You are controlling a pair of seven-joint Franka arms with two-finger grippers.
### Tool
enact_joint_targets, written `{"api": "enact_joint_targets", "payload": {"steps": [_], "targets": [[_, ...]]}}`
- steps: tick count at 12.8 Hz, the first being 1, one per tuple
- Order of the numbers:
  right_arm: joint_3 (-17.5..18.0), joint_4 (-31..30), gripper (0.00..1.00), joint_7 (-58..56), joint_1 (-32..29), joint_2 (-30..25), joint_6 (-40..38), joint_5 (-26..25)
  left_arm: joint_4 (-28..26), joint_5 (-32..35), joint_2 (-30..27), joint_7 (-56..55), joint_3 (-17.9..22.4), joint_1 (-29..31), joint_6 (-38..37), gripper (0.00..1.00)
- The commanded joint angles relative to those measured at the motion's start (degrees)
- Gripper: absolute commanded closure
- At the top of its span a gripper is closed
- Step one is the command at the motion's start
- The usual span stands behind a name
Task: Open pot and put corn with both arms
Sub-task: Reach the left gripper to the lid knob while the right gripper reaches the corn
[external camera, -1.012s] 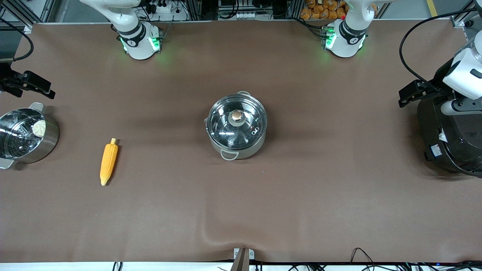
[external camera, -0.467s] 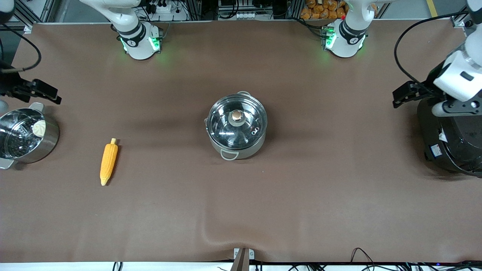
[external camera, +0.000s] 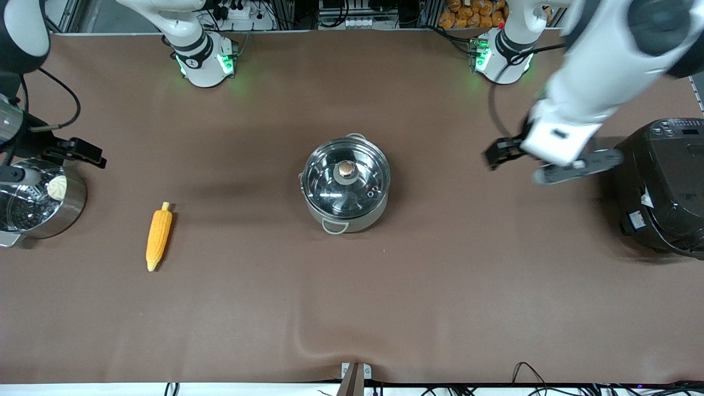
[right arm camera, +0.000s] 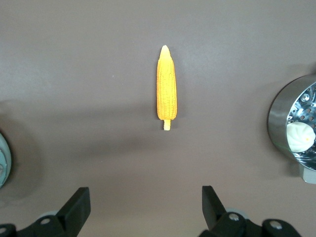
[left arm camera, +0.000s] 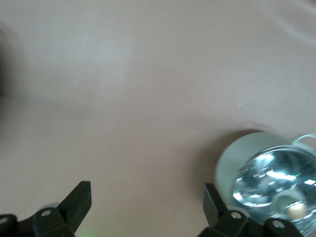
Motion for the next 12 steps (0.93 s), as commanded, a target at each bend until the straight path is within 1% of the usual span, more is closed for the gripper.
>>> {"api": "enact_joint_targets", "payload": {"steps": [1,5,6,8,9,11,12], "targets": [[1.0,-0.3,0.0,-0.7,-1.4,3.0,2.1,0.2,3.0,-0.4,5.9,-9.3,0.6,-6.9,3.2,0.0],[1.0,-0.3,0.0,-0.7,-1.8,9.8,5.9,0.2,3.9,1.0,12.9,-26.3,1.1,-14.8,13.9,0.0],[1.0,-0.2,0.0,-0.7,-1.8,11.9,7.4,0.2,5.2,1.0,15.4,-30.5,1.2,-16.7,15.5,0.0],[1.0,-0.3,0.0,-0.7,-1.7,16.2,11.1,0.2,9.0,2.0,20.8,-37.1,1.7,-20.7,16.1,0.0],[1.0,-0.3,0.0,-0.8,-1.7,18.1,12.5,0.1,10.3,2.7,23.1,-41.2,3.5,-23.1,16.1,0.0],[1.0,-0.3,0.0,-0.9,-1.8,21.3,15.2,-0.5,10.7,2.7,24.8,-43.0,7.7,-28.2,16.8,0.0],[0.9,-1.7,0.0,-0.9,-1.9,22.9,18.1,-0.5,10.7,2.6,25.4,-43.2,9.1,-29.8,16.8,0.0]]}}
